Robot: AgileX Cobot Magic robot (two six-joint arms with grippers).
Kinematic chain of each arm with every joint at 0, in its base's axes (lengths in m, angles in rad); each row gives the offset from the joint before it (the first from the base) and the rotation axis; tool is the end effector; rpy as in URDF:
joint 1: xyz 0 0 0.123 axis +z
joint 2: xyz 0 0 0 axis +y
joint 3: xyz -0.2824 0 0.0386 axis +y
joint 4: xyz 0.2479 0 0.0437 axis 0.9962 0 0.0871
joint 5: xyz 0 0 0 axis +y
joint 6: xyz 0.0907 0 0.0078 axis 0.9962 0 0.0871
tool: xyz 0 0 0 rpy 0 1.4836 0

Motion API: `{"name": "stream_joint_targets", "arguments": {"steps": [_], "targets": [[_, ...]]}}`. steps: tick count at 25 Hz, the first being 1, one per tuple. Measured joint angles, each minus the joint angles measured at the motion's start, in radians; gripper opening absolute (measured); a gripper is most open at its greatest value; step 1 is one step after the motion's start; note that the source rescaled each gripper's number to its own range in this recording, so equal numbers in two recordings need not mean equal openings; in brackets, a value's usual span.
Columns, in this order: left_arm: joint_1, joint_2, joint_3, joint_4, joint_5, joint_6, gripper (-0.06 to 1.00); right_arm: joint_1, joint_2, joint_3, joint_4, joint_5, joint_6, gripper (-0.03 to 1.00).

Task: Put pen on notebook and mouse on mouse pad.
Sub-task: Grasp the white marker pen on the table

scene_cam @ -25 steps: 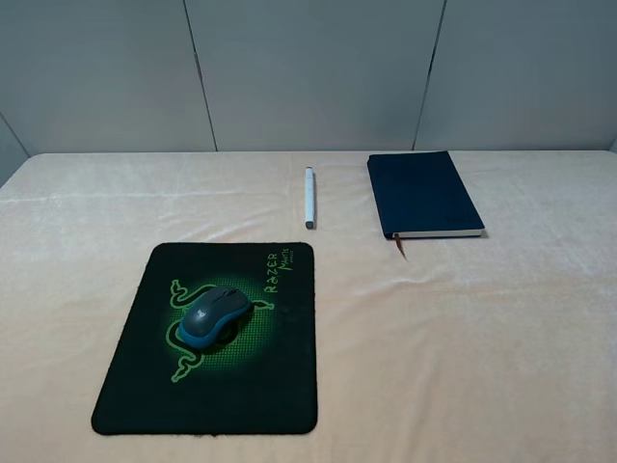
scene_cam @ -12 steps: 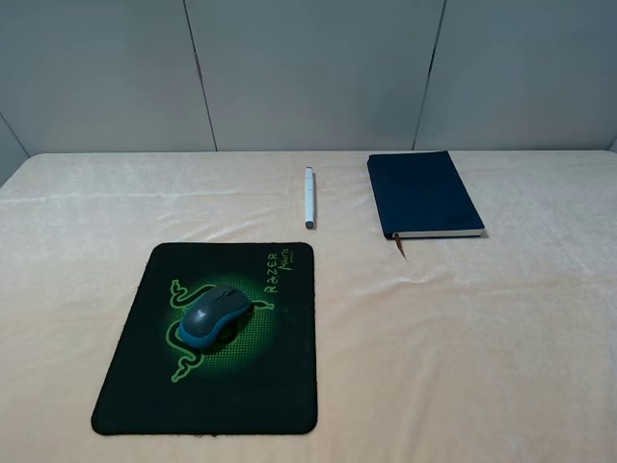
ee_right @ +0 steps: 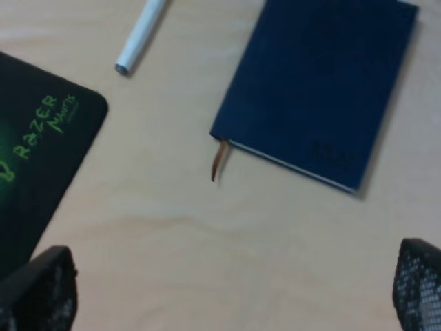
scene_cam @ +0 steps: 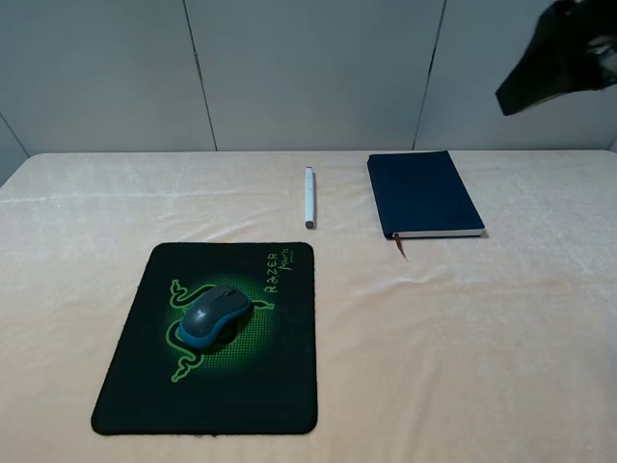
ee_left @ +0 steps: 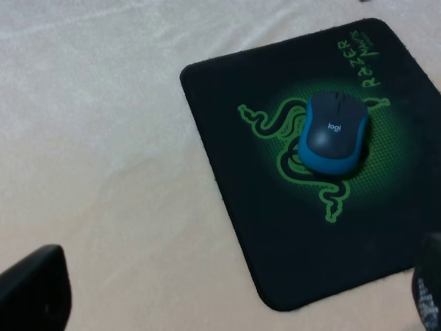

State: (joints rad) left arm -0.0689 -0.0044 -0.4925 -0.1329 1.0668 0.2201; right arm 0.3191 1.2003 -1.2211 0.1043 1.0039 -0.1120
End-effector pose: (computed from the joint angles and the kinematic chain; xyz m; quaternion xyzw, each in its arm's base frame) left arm -0.0060 -0.0102 0.2752 0.1256 0.8445 -0.0271 0.5200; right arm 0.2229 0.0821 0.3783 -0.1900 0.9230 0.0847 0.3236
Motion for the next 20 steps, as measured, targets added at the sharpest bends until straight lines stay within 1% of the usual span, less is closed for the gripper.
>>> {"name": "stream_joint_targets", "arguments": {"steps": [5, 14, 20], "targets": [[0.000, 0.000, 0.000, 0.000, 0.000, 0.000, 1.00, 0.097, 0.173, -0.134, -0.037, 0.013, 0.003, 1.00], [0.000, 0.000, 0.000, 0.000, 0.000, 0.000, 1.00, 0.233, 0.463, -0.377, -0.049, 0.075, 0.034, 1.00], [0.000, 0.000, 0.000, 0.000, 0.000, 0.000, 1.00, 0.303, 0.637, -0.541, -0.050, 0.147, 0.079, 1.00]]}}
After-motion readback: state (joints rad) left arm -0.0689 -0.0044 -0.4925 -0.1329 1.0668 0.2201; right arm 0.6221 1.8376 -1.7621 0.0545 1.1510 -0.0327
